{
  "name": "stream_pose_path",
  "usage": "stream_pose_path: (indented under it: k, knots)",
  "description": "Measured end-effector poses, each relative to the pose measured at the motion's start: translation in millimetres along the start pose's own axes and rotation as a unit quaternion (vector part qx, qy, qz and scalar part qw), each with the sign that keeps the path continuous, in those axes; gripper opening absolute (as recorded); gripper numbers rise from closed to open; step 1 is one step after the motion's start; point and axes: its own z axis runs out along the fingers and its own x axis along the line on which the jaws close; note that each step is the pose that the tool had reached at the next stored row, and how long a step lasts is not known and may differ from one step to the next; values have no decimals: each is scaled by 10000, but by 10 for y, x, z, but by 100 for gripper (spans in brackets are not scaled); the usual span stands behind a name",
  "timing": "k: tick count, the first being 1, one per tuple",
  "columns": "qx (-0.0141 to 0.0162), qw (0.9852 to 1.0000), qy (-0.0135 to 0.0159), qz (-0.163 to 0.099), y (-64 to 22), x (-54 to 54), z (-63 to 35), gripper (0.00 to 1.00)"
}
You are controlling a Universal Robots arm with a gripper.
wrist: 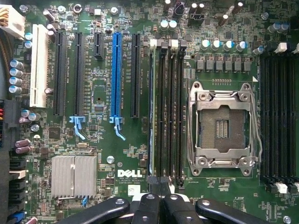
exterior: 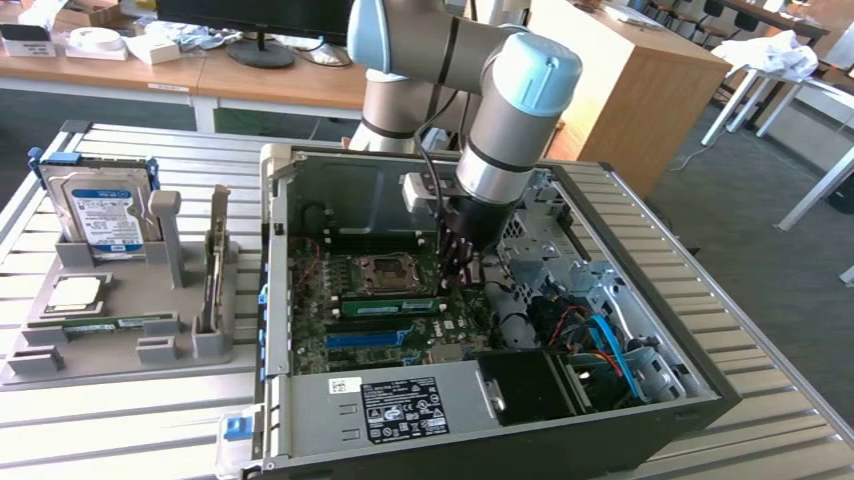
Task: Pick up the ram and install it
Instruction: 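Press down the ram until it locks into place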
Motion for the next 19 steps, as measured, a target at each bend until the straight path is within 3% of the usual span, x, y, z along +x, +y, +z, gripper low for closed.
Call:
stream_pose_path:
  k: [19]
  knots:
    - [-1, 10000, 2, 0, -2, -25, 51, 10]
